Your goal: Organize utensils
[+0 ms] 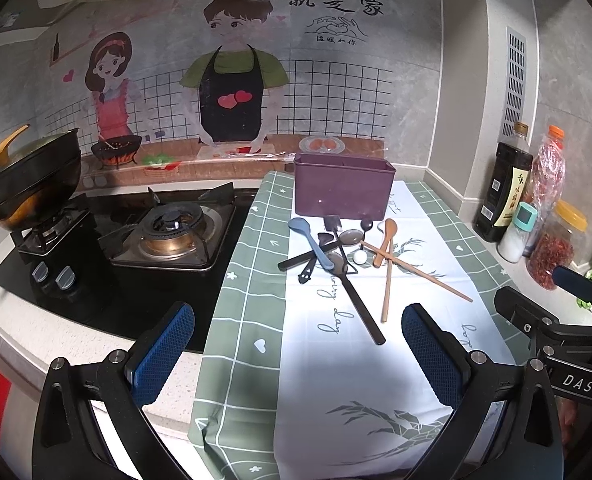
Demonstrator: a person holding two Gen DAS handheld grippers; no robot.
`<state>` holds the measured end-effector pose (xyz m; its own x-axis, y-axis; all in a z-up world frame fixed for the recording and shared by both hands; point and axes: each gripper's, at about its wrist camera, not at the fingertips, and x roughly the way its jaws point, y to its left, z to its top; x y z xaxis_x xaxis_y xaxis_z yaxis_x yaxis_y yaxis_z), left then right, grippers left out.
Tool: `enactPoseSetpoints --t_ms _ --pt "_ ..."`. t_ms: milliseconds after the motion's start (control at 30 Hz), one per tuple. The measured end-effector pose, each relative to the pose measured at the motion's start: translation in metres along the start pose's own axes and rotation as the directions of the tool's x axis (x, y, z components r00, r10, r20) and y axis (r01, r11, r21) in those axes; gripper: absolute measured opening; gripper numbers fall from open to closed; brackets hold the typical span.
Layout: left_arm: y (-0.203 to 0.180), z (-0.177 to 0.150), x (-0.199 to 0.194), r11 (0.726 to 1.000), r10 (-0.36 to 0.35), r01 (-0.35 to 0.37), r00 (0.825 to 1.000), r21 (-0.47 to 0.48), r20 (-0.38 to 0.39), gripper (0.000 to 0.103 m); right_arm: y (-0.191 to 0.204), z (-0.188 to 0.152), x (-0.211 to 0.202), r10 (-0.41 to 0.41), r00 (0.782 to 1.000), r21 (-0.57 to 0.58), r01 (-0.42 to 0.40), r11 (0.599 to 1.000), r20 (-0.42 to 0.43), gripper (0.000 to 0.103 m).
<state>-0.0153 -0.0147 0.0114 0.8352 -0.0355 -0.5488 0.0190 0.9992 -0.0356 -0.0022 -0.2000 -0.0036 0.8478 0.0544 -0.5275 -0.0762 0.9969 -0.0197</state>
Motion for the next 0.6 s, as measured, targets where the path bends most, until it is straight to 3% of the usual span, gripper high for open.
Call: enactPoseSetpoints --t_ms 600 --pt "-0.002 0.002 0.015 1.0 -0.016 0.016 0.999 0.001 -0.032 0.103 -0.002 -0.001 0.009 -0.01 1.0 -0.009 0.01 1.0 -0.011 0.103"
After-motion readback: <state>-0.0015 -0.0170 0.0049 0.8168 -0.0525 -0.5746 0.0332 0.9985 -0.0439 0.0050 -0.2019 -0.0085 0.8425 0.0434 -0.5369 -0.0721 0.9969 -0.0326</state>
